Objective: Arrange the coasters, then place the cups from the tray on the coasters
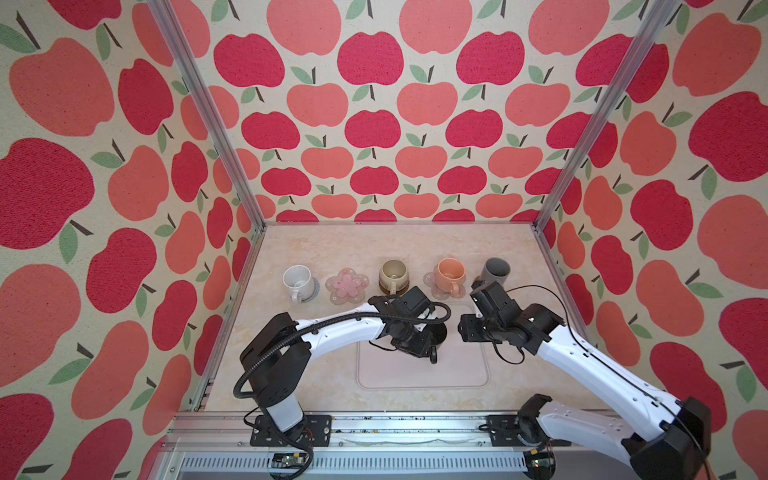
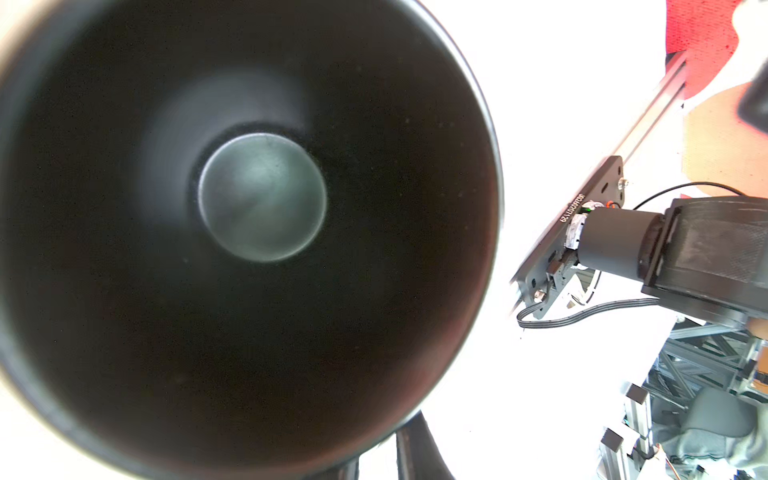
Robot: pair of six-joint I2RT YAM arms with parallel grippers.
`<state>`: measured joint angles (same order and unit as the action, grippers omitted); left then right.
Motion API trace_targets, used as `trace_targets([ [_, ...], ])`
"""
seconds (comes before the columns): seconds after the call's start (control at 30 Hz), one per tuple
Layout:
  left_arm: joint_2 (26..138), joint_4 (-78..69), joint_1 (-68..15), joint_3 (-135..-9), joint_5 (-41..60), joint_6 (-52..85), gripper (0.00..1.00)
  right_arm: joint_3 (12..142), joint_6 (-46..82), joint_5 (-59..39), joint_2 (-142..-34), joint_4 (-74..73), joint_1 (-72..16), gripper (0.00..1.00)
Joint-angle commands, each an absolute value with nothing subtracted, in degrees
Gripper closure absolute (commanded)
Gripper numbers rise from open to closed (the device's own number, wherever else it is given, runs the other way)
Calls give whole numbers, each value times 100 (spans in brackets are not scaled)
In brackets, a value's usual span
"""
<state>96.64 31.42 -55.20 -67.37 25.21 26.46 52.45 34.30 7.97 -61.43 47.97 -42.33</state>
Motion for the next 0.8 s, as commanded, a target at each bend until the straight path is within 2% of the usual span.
trace_targets([
  [0.0, 9273, 3556, -5397, -6759, 2200, 2532, 81, 5109, 3618, 651, -5982, 4966, -4379, 43],
  [0.43, 7983, 5051, -4240, -6732, 1459, 2208, 80, 5067, 4151, 811, -5796, 5134, -5406, 44],
  [0.77, 7537, 5202, -3651, -6474, 1241, 2455, 76, 5196, 4232, 837, -6531, 4782, -6095, 46],
])
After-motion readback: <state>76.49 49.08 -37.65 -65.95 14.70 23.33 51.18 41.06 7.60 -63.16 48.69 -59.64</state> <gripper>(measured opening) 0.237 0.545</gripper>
